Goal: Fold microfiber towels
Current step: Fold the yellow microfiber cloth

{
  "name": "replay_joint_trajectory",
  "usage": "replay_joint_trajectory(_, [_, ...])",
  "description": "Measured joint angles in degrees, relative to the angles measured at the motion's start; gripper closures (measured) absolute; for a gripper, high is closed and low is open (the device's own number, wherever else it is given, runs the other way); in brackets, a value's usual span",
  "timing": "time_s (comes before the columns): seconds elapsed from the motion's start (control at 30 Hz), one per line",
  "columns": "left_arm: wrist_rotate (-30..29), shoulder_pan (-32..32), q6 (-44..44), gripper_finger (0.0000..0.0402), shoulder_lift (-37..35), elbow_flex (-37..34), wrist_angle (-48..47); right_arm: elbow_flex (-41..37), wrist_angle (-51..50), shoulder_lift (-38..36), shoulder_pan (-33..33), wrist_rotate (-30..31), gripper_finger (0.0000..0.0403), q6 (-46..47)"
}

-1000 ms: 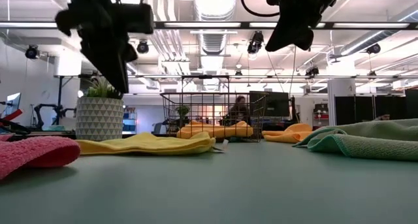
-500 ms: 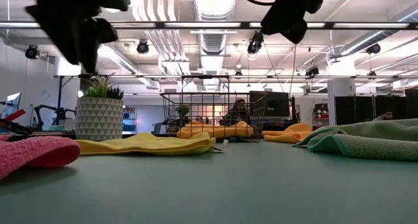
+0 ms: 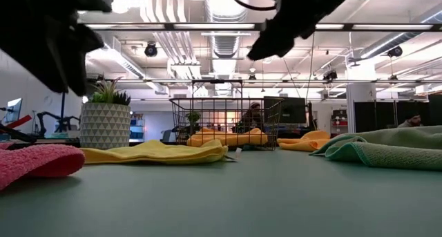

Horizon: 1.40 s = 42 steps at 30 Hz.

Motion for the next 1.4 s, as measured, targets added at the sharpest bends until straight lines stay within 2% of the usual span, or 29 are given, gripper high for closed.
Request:
replay_joint_trajectory(0.13, [0.2,0.0,0.0,0.0228,2.2,-1.0,2.1,0.0,5.2,4.0,0.2,-0.1,0.0234,-2.4])
replay_joint_trajectory(0.33, [1.5,-0.1,4.3,0.0228,8.0,-1.0,5.1,2.2,5.4,8.9,0.2,-1.5,0.0241,-2.3])
replay_joint_trajectory(0.47, [-0.5,-0.1,4.6,0.0228,10.7,-1.0,6.3,4.5,5.3,12.6,0.3,-5.2,0.0244,-3.7])
replay_joint_trajectory(0.6, [-1.5,-0.1,6.0,0.0228,11.5,-1.0,6.2,6.5,4.9,15.6,0.7,-7.3,0.0243,-5.2])
replay_joint_trajectory(0.8, [-1.7,0.1,9.6,0.0228,12.0,-1.8,7.0,8.7,4.9,18.8,1.0,-7.4,0.025,-5.5])
replay_joint_trajectory(1.2, [-2.9,2.3,9.1,0.0228,12.0,-4.8,8.0,9.0,5.0,22.1,1.2,-8.8,0.0252,-4.6])
replay_joint_trajectory(1.4, [-3.2,4.8,9.5,0.0228,12.0,-6.0,12.7,9.0,5.0,23.0,1.2,-8.8,0.0248,-4.7])
